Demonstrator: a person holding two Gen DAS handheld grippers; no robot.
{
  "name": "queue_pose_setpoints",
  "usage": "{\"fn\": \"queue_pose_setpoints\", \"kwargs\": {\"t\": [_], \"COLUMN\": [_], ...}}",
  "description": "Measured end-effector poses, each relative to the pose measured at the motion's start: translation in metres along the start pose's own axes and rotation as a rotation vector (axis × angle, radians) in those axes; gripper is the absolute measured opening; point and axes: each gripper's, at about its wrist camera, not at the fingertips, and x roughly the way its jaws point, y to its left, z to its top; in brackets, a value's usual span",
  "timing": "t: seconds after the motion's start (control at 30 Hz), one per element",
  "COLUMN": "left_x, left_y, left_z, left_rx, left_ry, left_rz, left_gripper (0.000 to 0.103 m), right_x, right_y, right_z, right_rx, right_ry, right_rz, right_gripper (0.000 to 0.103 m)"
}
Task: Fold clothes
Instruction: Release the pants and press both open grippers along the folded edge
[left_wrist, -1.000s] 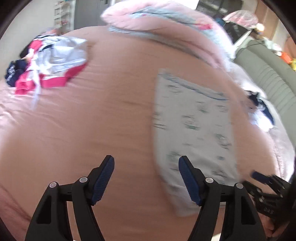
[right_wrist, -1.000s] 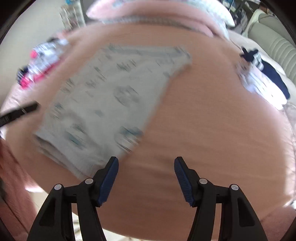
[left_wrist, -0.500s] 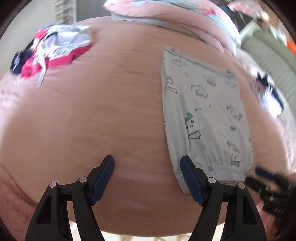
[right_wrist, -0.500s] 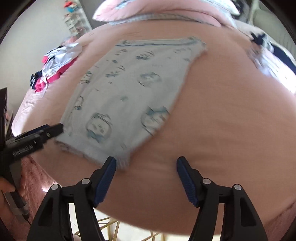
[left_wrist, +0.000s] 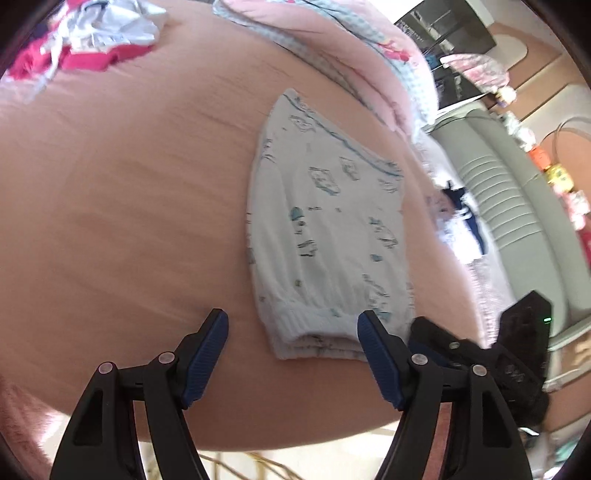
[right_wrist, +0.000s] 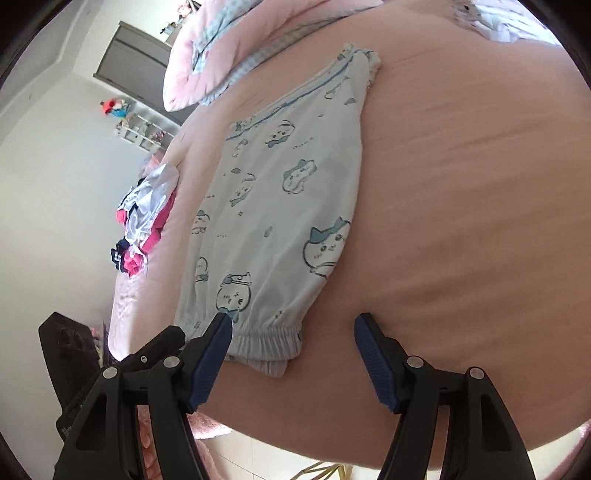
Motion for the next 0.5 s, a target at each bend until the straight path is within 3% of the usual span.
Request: {"fn": "queue_pose_setpoints", "kwargs": {"t": [0.23,0.37,0.4,0.43,0.5], "left_x": [0.007,0.016,0.018,0.02,0.025], "left_y": [0.007,0.002,0.0,-0.002,-0.004], "left_z": [0.009,0.011,0.012,0.012,0.013], "left_rx": [-0.043,-0.001,0.012,0.025,0.041], "left_ry": [0.008,0.015,0.016,0.016,0.023], "left_rz": [-0.082,-0.05,-0.04,-0.031,-0.014], "left_gripper": [0.069,0.069,0.069,0.069,0.069], "right_x": [0.03,0.055,0.06,0.065,0.063], "right_y": [0.004,0.0,-0.003,-0.006,-0.009], "right_z": [0.012,0.034,0.042,0.051,0.06], "right_rx": [-0.06,-0.101,-0.105,-0.109,-0.112], "right_ry": [-0.004,-0.009,-0.025,-0.042,-0.087], "right_rz": [-0.044,-0.1,-0.115,-0.131,-0.124], "right_gripper": [0.066,0.06,0.056,0.045,0.044]}}
